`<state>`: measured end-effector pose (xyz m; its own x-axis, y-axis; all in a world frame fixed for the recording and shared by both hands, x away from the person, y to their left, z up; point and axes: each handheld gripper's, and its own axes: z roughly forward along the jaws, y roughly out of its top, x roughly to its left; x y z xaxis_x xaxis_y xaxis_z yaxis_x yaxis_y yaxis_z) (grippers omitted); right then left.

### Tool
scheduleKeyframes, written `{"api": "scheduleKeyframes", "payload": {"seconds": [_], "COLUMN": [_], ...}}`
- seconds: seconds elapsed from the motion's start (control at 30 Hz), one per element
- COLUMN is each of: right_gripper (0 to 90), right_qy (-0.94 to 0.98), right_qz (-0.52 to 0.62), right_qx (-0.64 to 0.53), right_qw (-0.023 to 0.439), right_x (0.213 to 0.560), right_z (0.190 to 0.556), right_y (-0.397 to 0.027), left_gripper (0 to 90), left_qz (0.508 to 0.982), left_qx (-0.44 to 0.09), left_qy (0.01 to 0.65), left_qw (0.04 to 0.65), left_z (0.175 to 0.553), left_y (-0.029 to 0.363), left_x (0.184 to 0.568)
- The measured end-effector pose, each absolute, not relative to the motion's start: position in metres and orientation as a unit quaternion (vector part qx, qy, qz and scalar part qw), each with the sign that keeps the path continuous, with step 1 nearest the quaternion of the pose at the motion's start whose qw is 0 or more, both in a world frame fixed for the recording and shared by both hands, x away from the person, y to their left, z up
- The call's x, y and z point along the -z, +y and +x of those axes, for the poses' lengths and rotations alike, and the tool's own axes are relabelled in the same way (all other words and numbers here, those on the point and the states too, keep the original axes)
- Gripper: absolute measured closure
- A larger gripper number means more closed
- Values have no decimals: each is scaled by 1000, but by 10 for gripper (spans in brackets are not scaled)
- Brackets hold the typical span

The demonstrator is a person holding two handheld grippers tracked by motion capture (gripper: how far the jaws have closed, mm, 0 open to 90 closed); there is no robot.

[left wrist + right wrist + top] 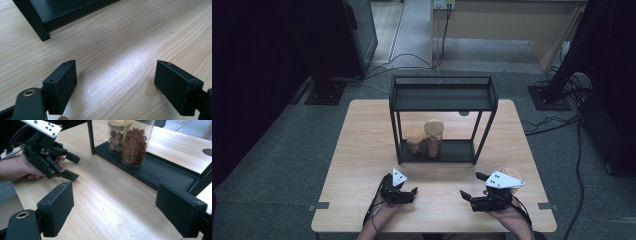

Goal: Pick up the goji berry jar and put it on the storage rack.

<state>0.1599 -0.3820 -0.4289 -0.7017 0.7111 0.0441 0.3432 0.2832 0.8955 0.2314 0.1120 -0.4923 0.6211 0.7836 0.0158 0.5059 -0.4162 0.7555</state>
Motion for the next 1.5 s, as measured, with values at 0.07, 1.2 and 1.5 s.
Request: {"api": "scheduleKeyframes", "payload": {"seconds": [0.07, 1.2, 1.5], "right_gripper": [147, 145, 145], "right_qy": [778, 768, 759], "right_qz": [335, 330, 349], "right_qx": [-498, -498, -493], "right_qw": [184, 230, 243], "right_x": [428, 408, 407], "right_z": [158, 126, 117], "right_y": [-384, -422, -432], "left_gripper": [183, 183, 183], "left_qz": [820, 820, 820], "left_qx": [-187, -187, -187], "left_qy": [393, 393, 393], "left_qw": [371, 371, 371], "left_z": [231, 231, 231], "left_y": [112, 112, 112], "left_x": [492, 492, 492]}}
